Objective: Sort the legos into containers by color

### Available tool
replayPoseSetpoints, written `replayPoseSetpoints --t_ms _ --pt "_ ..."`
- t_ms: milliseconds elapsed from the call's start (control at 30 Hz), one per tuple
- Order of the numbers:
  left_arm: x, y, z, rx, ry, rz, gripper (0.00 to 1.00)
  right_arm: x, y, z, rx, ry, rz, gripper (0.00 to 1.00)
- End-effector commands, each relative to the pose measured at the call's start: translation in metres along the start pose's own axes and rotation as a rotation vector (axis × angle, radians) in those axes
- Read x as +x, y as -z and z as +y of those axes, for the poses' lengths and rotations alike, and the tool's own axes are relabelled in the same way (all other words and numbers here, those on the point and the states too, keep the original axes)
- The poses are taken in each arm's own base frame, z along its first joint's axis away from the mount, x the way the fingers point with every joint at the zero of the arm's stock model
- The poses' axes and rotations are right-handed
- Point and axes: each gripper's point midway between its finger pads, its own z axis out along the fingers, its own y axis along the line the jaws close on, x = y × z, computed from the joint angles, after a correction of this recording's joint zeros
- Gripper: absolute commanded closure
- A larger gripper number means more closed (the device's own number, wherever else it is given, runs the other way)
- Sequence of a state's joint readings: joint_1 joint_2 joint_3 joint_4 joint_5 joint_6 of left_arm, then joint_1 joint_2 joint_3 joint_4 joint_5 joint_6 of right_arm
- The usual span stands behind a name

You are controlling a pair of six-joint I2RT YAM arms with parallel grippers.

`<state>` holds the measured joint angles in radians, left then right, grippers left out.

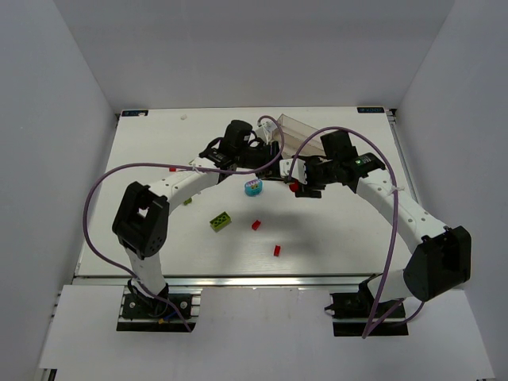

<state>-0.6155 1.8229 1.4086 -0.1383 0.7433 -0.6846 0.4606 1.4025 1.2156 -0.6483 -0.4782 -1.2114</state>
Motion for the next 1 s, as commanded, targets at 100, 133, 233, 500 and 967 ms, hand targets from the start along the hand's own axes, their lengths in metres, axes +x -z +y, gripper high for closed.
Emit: replayPoseSetpoints --t_ms 100,133,233,500,967 --pt "-0.003 0.001 -0.012 0.029 -0.022 0.015 0.78 -0.018 0.006 -0.02 0.057 0.04 -0.048 1.0" --pt "-0.004 0.001 -0.013 0.027 -0.023 0.012 0.85 -0.018 0.006 -0.02 0.058 0.04 -0.047 1.0" --pt "-0.005 0.002 -0.014 0.027 -0.031 0.01 1.0 -0.016 0.007 -0.021 0.064 0.039 -0.043 1.0" --pt "-0.011 0.014 -0.021 0.06 -0.034 -0.014 1.0 -0.005 0.01 -0.019 0.087 0.038 -0.011 1.0" --pt "-0.024 0.032 -0.026 0.034 -0.079 -0.03 1.0 0.012 0.01 -0.021 0.098 0.034 0.04 1.0"
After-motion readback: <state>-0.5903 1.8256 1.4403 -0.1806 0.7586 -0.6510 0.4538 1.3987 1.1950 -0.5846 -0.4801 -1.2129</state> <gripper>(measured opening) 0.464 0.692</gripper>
